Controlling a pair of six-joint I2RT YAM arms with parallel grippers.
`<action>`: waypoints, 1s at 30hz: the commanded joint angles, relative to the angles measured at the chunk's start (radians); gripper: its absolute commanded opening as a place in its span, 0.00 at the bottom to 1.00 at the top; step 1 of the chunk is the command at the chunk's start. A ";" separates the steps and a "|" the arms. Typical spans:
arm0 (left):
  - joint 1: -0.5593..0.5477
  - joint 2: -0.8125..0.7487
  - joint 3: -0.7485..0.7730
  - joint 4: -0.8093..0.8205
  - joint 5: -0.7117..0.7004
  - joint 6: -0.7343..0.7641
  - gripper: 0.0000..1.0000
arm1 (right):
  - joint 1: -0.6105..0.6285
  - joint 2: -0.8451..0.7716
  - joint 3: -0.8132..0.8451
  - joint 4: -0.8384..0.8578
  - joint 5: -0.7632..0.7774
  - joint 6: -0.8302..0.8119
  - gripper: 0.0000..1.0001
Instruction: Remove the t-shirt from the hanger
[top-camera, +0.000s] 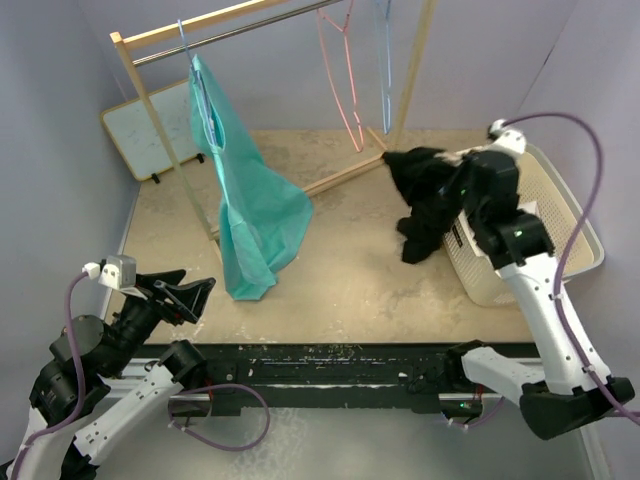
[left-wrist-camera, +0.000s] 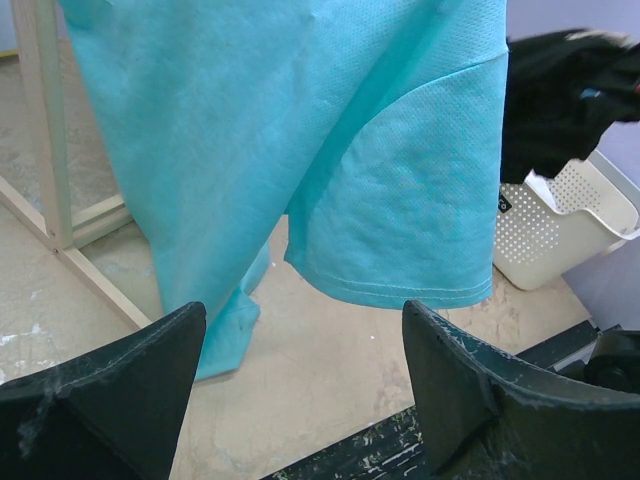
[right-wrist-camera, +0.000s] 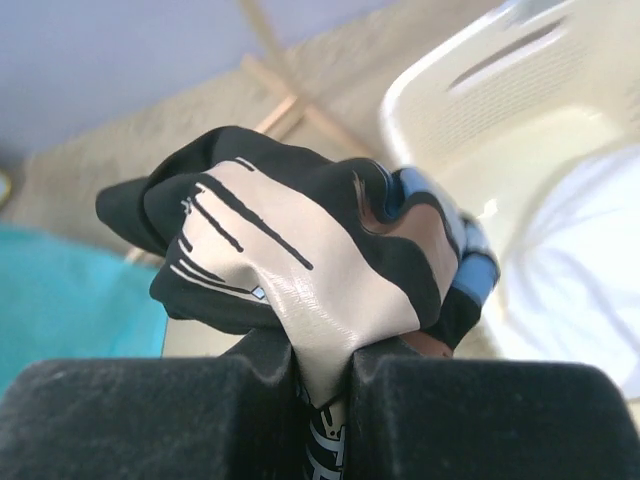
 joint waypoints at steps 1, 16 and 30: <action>0.001 -0.014 0.006 0.015 -0.004 -0.003 0.82 | -0.138 0.074 0.201 -0.103 0.023 -0.076 0.00; 0.002 -0.019 0.004 0.019 0.004 -0.001 0.82 | -0.515 0.366 1.093 -0.281 -0.079 -0.022 0.00; 0.002 -0.050 0.000 0.025 0.012 0.003 0.82 | -0.564 0.215 0.399 -0.020 0.064 0.031 0.01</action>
